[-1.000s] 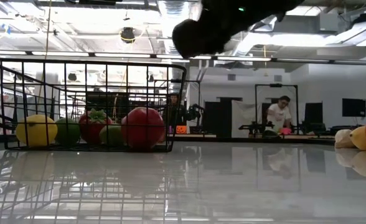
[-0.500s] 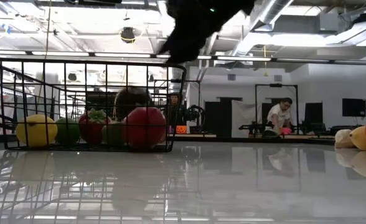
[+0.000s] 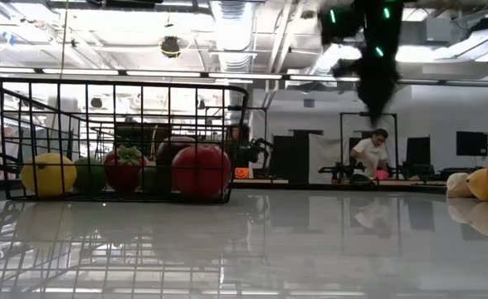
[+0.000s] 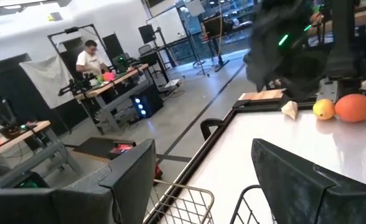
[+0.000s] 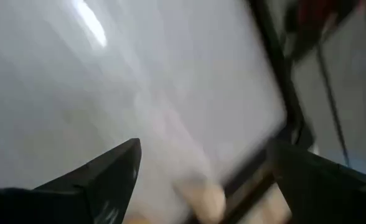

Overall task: Sort produce into baskets
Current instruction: Put the white garlic into the top wire basket, then put the yellow lemon into the bottom wire basket

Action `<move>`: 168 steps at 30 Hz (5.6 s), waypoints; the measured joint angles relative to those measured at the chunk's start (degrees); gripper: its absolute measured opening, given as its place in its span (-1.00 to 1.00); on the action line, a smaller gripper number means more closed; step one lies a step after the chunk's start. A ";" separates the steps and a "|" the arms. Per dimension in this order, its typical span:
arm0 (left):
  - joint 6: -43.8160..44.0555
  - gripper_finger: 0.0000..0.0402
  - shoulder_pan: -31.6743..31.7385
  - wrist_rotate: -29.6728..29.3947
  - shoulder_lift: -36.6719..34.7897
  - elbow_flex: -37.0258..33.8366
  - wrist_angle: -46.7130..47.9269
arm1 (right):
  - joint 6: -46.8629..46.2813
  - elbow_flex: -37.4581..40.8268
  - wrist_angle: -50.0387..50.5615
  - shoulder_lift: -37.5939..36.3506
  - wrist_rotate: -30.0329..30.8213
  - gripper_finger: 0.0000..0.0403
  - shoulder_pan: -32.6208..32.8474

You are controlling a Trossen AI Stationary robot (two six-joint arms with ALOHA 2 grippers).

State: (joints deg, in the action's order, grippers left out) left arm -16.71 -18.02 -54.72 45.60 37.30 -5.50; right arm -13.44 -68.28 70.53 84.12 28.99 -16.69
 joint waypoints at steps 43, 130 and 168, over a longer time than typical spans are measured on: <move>-0.79 0.26 -0.01 0.37 0.00 0.03 2.54 | 21.48 18.27 5.39 23.45 3.02 0.72 -18.71; -1.27 0.26 0.11 5.94 0.02 0.04 0.48 | 10.28 -1.41 -5.77 0.12 -22.48 0.60 -3.39; 1.14 0.26 0.11 6.03 0.02 0.04 2.21 | -2.22 23.20 8.69 9.98 -23.37 0.63 -6.23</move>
State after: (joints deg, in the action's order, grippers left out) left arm -15.57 -17.91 -48.69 45.63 37.34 -3.29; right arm -15.66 -45.08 79.22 94.10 5.62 -22.92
